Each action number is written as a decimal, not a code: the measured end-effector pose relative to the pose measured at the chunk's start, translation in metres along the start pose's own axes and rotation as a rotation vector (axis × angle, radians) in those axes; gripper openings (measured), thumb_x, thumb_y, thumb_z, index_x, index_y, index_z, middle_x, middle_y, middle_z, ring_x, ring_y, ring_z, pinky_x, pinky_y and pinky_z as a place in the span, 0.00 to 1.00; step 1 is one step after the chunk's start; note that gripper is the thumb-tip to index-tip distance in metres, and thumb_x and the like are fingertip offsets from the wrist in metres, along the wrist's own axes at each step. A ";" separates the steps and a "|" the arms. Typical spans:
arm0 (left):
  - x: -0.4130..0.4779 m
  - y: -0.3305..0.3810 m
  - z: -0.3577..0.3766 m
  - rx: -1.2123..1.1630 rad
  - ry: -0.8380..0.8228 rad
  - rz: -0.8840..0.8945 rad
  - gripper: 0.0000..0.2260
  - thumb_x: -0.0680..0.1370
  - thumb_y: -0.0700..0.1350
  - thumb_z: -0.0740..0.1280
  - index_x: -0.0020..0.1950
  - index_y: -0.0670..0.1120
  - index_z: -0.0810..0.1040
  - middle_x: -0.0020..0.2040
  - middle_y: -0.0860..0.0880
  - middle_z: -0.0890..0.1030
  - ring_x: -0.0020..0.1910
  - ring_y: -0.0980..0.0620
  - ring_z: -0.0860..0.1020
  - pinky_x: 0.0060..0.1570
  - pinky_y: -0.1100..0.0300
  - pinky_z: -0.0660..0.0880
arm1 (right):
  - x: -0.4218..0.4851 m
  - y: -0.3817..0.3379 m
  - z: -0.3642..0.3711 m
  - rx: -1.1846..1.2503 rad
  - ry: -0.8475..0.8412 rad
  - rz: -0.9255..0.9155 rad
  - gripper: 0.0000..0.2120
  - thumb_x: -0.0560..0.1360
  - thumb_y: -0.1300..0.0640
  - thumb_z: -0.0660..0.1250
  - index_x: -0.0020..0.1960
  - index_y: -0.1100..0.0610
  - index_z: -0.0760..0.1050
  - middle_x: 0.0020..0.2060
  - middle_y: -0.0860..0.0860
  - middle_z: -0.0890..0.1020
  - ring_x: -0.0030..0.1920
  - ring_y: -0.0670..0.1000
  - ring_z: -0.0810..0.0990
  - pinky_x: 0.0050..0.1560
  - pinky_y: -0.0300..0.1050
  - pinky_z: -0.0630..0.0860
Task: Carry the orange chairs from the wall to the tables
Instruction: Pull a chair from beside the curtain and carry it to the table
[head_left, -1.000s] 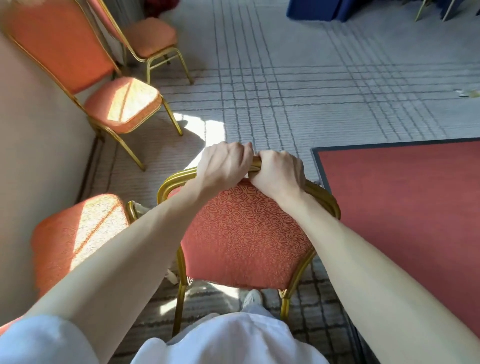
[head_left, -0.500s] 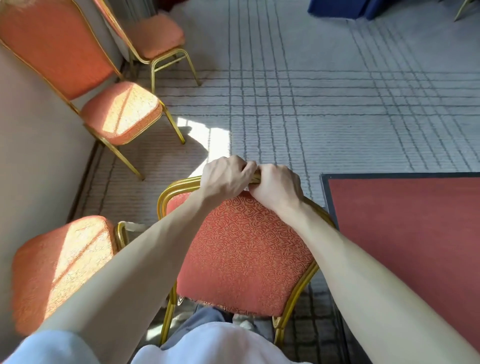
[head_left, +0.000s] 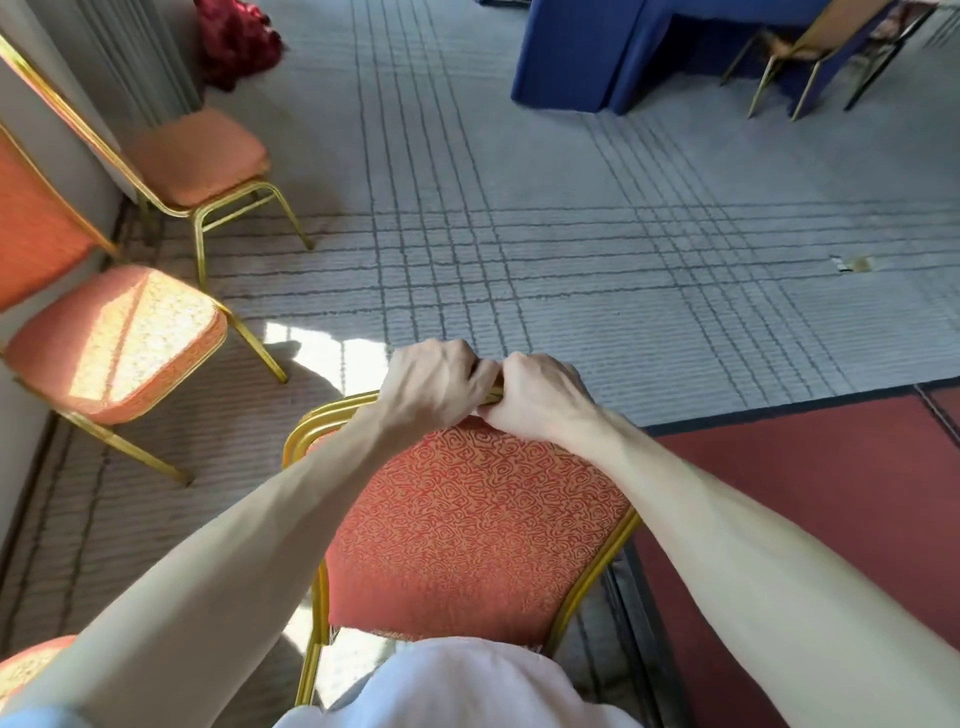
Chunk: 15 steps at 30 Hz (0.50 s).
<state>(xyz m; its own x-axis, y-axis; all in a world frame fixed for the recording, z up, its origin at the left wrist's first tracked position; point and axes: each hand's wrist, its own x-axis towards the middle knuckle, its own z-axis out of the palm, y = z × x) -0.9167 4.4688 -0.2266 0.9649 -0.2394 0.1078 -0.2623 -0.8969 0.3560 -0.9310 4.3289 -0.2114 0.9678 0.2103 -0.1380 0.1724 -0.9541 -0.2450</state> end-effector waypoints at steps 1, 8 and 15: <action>0.015 0.002 -0.004 0.002 0.017 0.010 0.22 0.79 0.55 0.57 0.29 0.44 0.65 0.36 0.38 0.81 0.38 0.37 0.79 0.33 0.55 0.65 | 0.009 0.003 -0.011 -0.014 0.015 -0.005 0.18 0.71 0.43 0.68 0.50 0.56 0.80 0.48 0.57 0.84 0.52 0.60 0.82 0.47 0.47 0.74; 0.092 0.008 -0.006 0.004 0.085 0.132 0.20 0.79 0.54 0.56 0.30 0.44 0.67 0.37 0.40 0.81 0.40 0.37 0.79 0.35 0.55 0.64 | 0.053 0.027 -0.055 -0.047 0.027 -0.044 0.19 0.71 0.42 0.68 0.50 0.57 0.79 0.47 0.58 0.84 0.51 0.60 0.82 0.45 0.47 0.74; 0.194 0.004 0.036 -0.001 0.069 0.229 0.23 0.74 0.57 0.48 0.32 0.43 0.70 0.35 0.44 0.81 0.36 0.39 0.78 0.32 0.56 0.60 | 0.139 0.087 -0.059 -0.101 0.028 -0.044 0.14 0.70 0.45 0.67 0.47 0.55 0.78 0.44 0.56 0.84 0.48 0.59 0.82 0.43 0.46 0.71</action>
<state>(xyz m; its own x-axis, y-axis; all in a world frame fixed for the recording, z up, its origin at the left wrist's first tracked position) -0.7301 4.4056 -0.2377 0.8770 -0.4111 0.2487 -0.4746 -0.8215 0.3159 -0.7705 4.2631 -0.1956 0.9635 0.2474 -0.1021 0.2307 -0.9611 -0.1520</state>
